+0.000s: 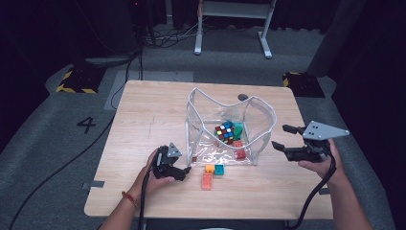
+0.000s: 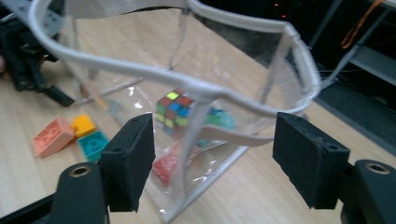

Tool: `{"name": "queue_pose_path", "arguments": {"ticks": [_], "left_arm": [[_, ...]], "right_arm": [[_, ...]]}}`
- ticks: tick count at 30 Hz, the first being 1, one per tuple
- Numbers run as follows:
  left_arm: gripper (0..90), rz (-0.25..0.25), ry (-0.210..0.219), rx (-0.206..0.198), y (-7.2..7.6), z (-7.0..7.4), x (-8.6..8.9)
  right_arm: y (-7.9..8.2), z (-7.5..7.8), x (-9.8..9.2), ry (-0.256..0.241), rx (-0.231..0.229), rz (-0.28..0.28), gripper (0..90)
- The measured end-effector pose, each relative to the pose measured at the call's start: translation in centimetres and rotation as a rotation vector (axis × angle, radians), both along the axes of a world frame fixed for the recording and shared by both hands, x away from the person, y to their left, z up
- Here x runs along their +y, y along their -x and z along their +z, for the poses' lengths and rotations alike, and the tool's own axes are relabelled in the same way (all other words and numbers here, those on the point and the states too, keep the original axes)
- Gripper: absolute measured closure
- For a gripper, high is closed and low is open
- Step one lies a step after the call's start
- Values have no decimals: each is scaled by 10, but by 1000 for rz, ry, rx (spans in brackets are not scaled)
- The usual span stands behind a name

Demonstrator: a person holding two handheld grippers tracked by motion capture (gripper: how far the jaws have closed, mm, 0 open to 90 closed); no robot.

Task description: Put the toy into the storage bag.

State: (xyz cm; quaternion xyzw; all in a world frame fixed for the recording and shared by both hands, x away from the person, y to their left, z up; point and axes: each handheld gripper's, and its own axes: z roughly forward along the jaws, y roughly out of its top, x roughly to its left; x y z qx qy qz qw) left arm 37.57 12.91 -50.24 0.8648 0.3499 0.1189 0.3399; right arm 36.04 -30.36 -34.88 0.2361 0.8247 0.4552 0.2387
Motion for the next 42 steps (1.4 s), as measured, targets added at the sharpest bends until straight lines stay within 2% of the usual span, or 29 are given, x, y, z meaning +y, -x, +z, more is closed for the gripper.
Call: {"name": "queue_pose_path", "arguments": {"ticks": [2,5,7,9,13,16,22,24,28,30,36,37,38,39,42], "left_arm": [[120,0,-3,-1,0,0,0],[120,0,-2,-2,0,0,0],[120,1,-3,-2,0,0,0],[120,1,-3,-1,0,0,0],[120,2,-1,-1,0,0,0],[120,2,-1,-1,0,0,0],[120,3,-1,-2,0,0,0],[120,3,-1,-2,0,0,0],[120,3,-1,-2,0,0,0],[120,3,-1,-2,0,0,0],[120,3,-1,-2,0,0,0],[120,3,-1,-2,0,0,0],[120,3,-1,-2,0,0,0],[120,3,0,-2,0,0,0],[120,1,-2,-2,0,0,0]], "right_arm": [[6,-8,3,-1,3,16,308],[14,-22,9,-11,33,39,315],[18,-33,14,3,41,57,318],[22,-43,19,17,59,74,319],[28,-61,30,3,103,121,323],[29,-73,43,34,115,157,323],[20,-96,74,78,161,231,323],[18,-102,86,102,194,240,326],[8,-114,108,148,184,302,329],[6,-120,118,165,204,304,329],[-2,-132,136,202,202,303,329],[-2,-133,138,205,220,303,329],[-4,-135,139,216,211,303,329],[-5,-137,142,207,214,291,329],[-11,-142,145,218,190,312,328]]}}
